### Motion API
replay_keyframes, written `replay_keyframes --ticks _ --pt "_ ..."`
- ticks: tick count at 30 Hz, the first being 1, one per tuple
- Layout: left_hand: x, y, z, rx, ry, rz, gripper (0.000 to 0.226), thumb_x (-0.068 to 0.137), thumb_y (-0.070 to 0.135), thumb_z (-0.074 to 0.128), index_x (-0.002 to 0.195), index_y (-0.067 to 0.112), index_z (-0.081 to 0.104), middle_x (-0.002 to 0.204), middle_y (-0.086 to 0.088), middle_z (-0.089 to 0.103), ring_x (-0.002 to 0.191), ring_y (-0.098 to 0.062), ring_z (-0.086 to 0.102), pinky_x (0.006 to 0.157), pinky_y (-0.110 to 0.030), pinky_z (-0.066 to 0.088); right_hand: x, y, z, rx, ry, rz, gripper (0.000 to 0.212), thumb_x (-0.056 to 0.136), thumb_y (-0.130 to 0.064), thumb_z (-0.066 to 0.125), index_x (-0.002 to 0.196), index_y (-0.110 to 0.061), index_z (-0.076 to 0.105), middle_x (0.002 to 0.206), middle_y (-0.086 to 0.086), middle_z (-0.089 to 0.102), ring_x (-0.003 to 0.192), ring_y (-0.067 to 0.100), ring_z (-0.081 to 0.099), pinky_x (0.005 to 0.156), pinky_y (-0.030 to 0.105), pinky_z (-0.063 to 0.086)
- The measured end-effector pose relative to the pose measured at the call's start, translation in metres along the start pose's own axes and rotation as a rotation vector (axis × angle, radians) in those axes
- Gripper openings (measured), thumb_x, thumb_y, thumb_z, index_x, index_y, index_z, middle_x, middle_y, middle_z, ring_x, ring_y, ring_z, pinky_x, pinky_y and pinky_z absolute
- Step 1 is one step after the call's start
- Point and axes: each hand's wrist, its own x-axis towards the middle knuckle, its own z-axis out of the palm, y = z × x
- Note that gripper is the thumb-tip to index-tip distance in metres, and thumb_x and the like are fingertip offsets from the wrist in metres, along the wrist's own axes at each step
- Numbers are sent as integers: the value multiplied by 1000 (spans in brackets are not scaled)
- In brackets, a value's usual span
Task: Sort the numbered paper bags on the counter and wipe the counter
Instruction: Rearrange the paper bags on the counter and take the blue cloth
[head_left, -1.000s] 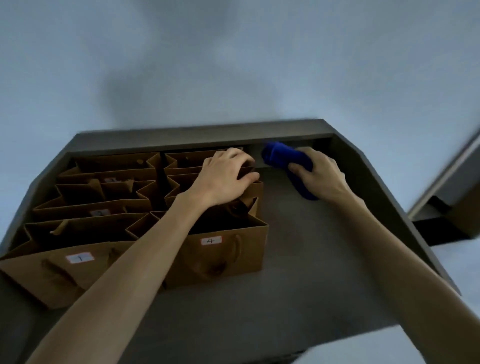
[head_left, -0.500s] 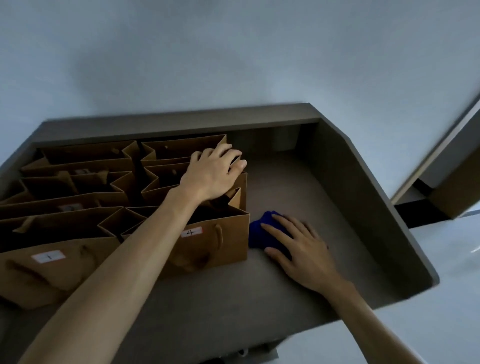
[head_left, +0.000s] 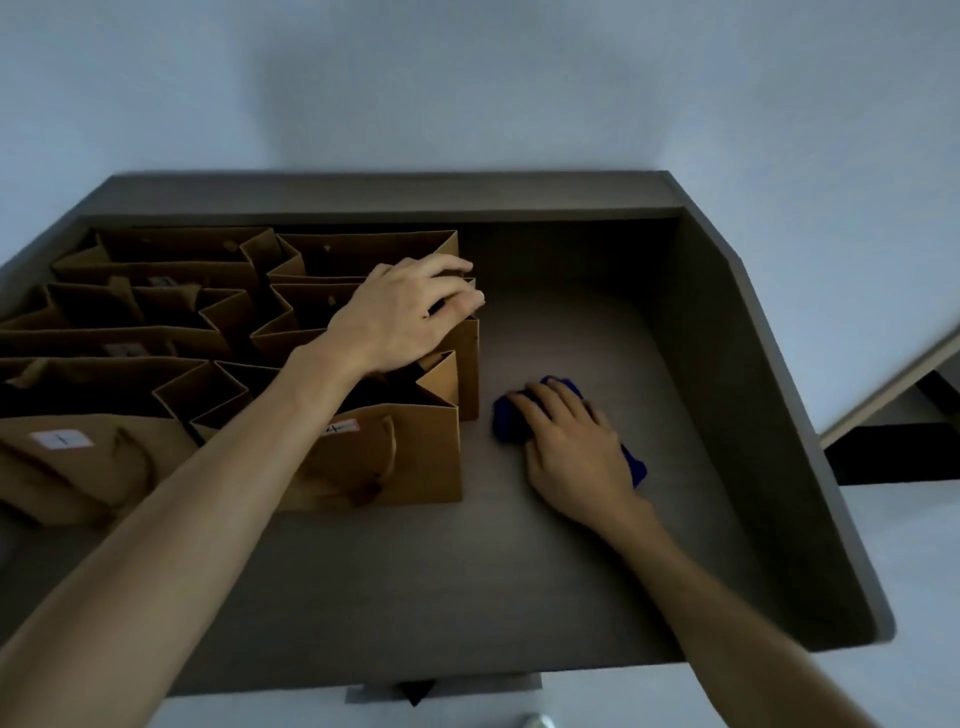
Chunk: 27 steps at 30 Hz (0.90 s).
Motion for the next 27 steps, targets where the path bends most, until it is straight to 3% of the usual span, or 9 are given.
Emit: replay_keyframes --ticks 7,14,19,22,27 --pt "-5 9 -1 55 1 -8 45 101 48 27 129 29 57 146 9 43 129 -17 44 103 -44 31 78 33 -4 39 -14 136 49 99 -37 39 147 -32 32 155 -1 32 145 22 21 114 51 21" --pt "10 0 -2 35 -83 -16 42 102 46 29 140 35 41 151 6 36 136 -21 36 110 -49 24 -2 10 0 27 -26 94 54 99 -49 37 150 -39 23 160 -8 19 148 17 11 117 44 13" --pt "18 -6 1 71 -109 -37 48 101 49 27 145 32 35 155 7 29 141 -21 28 114 -49 17 -76 -1 -14 80 -156 -30 51 99 -52 17 149 -51 10 159 -24 1 147 4 -8 111 29 -8" --pt "17 -8 2 88 -107 -18 50 101 51 23 144 31 37 156 9 26 143 -19 24 115 -48 15 -88 3 -18 40 -233 -111 54 92 -53 2 146 -55 -3 157 -25 -9 143 2 -17 110 29 -11" --pt "13 -10 1 84 -114 -23 52 100 53 19 144 32 36 157 11 24 143 -18 23 116 -47 14 -17 9 -8 13 -109 -18 48 101 -45 26 149 -46 17 160 -15 14 149 12 4 116 38 8"
